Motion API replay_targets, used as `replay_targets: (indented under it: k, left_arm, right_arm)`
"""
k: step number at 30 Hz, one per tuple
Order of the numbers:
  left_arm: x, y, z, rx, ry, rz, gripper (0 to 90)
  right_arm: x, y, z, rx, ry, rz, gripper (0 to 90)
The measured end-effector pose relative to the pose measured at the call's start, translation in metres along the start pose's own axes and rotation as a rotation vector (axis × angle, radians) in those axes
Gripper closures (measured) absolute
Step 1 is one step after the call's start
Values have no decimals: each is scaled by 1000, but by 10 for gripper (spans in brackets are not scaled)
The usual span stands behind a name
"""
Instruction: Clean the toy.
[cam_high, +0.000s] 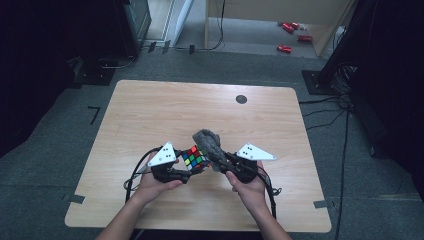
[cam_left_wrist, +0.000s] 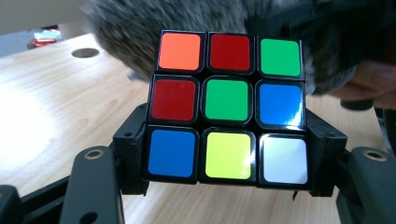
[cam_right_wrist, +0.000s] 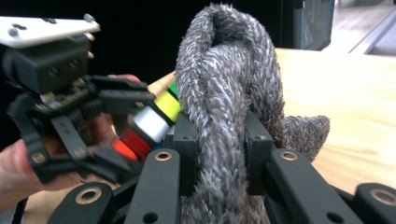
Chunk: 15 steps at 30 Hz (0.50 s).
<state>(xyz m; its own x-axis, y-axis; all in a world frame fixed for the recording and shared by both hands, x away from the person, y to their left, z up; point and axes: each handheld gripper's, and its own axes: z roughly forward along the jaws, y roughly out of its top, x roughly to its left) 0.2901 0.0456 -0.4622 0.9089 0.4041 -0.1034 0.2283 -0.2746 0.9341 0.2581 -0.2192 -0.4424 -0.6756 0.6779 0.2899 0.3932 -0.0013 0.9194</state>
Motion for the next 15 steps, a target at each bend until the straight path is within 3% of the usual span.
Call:
replay_targets:
  k: [4, 9, 15]
  left_arm:
    - [4, -1, -2, -8, -9, -19, 342]
    - [-3, -2, 4, 16, -33, 5, 342]
    - [2, 2, -4, -20, -14, -10, 342]
  right_arm:
    - [5, 2, -1, 0, 9, -17, 732]
    - [15, 8, -4, -17, 19, -40, 732]
    - [3, 3, -3, -4, -11, -10, 734]
